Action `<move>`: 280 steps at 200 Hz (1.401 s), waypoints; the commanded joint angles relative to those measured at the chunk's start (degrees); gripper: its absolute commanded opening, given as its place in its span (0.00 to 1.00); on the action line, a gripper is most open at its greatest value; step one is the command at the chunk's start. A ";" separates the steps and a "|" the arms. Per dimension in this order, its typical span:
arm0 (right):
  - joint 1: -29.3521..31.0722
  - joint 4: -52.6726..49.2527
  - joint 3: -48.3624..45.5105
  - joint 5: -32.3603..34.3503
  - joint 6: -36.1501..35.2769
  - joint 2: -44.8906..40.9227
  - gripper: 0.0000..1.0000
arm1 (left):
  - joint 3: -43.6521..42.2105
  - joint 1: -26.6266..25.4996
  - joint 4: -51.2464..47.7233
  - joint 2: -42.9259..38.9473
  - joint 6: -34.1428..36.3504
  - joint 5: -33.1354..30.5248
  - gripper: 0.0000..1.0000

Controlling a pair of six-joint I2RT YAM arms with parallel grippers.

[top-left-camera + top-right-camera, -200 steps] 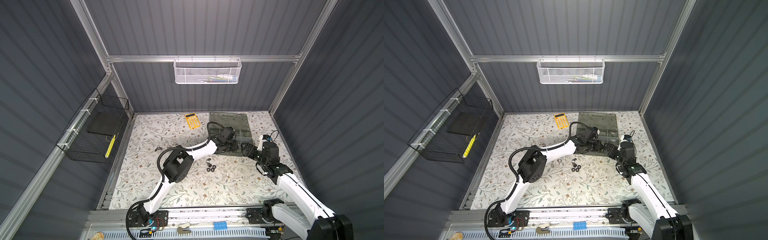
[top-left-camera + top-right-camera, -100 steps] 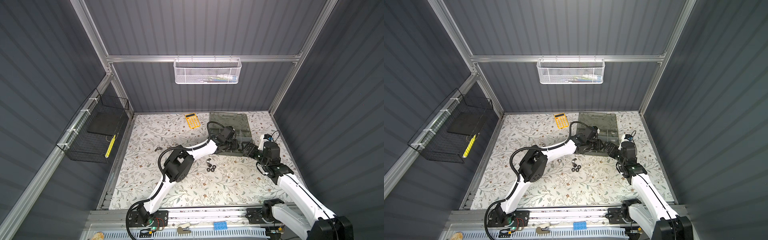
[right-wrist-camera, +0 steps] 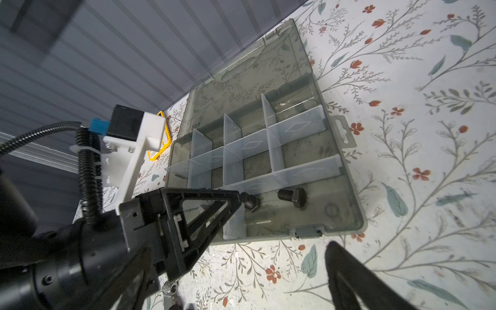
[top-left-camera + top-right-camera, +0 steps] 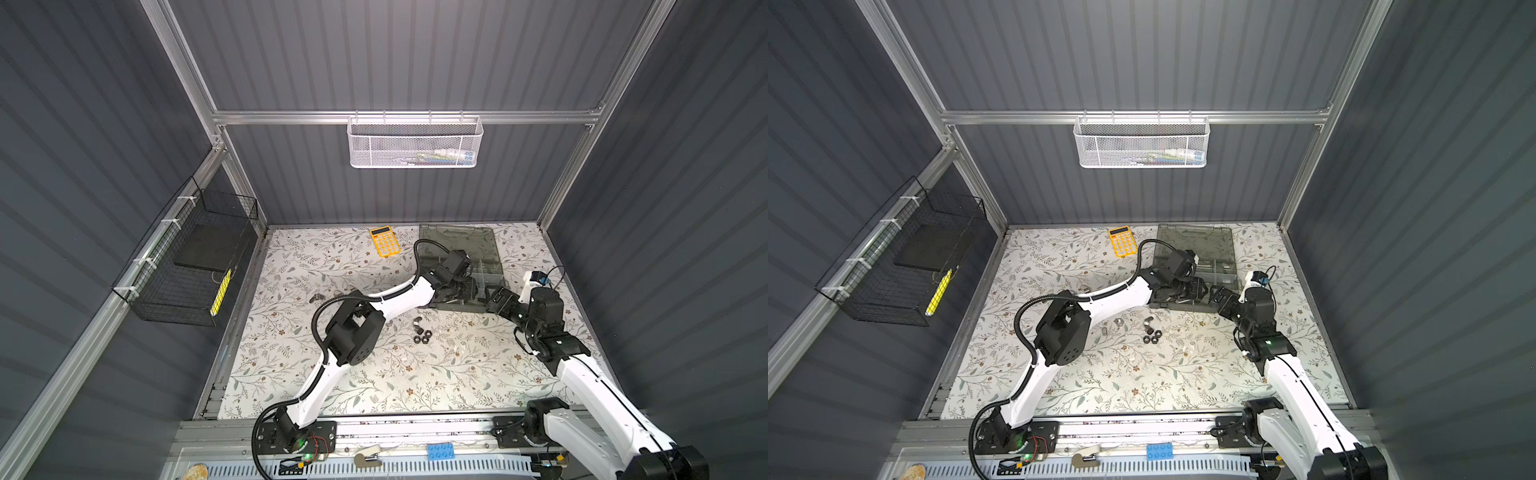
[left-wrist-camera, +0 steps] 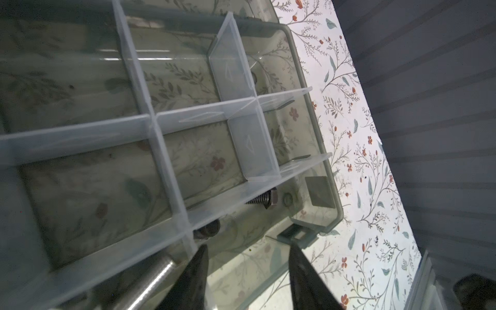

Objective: Sort the screws and nuts into containers
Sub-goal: 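Lower the black bolt into the compartment and open the left gripper, then raise the left gripper back over the pile while the right gripper moves beside the box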

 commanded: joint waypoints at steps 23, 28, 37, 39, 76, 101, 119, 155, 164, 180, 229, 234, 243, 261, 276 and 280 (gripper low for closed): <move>-0.26 2.02 -1.12 -1.74 -0.15 -1.71 0.99 | -2.00 1.00 -5.53 -11.30 5.79 -6.28 0.62; -0.26 2.40 -1.21 -2.03 -0.21 -1.81 0.99 | -2.87 1.19 -5.80 -12.27 6.13 -6.58 0.64; -0.17 3.05 -1.39 -2.82 -0.38 -1.90 0.99 | -4.39 1.66 -6.20 -13.95 6.70 -7.35 0.67; -0.06 3.18 -1.42 -3.05 -0.41 -1.91 0.99 | -4.78 1.77 -6.36 -14.38 6.80 -7.58 0.68; 3.46 4.32 -1.01 -2.26 -2.61 -1.23 0.99 | -14.50 4.43 -6.57 -22.87 7.88 -10.37 0.81; 8.87 4.57 0.49 0.09 -5.66 0.28 0.99 | -22.11 6.55 -6.43 -29.15 7.75 -12.52 0.99; 13.80 4.49 2.67 2.62 -8.34 2.98 0.99 | -27.38 8.04 -6.59 -33.67 7.79 -14.77 1.00; 21.52 2.29 9.07 5.15 -11.90 8.82 0.99 | -36.67 10.11 -8.21 -40.87 8.12 -22.04 1.00; 23.21 1.94 10.40 5.85 -12.47 10.05 0.99 | -38.50 10.37 -8.32 -42.37 8.33 -24.19 1.00; 26.01 1.59 12.99 6.44 -13.64 12.99 0.99 | -41.29 10.59 -8.84 -44.73 8.59 -28.62 1.00; 33.43 -0.13 23.06 11.54 -18.15 24.31 0.99 | -47.48 12.68 -12.56 -47.93 6.07 -36.50 1.00; 33.75 0.11 23.57 11.31 -18.26 25.06 0.99 | -48.11 13.20 -12.54 -47.97 5.82 -35.90 1.00; 34.10 1.04 23.97 11.13 -18.37 25.97 0.99 | -49.45 14.79 -11.99 -48.14 5.37 -33.98 1.00; 34.86 3.40 23.39 10.47 -18.76 27.95 0.99 | -52.18 18.65 -10.16 -48.30 4.06 -28.12 1.00; 35.57 4.62 22.67 10.41 -19.21 29.50 0.99 | -54.25 21.24 -8.27 -48.02 3.25 -24.37 1.00; 35.75 4.97 22.47 10.21 -19.38 29.97 0.99 | -54.70 21.78 -7.74 -47.79 3.11 -23.39 1.00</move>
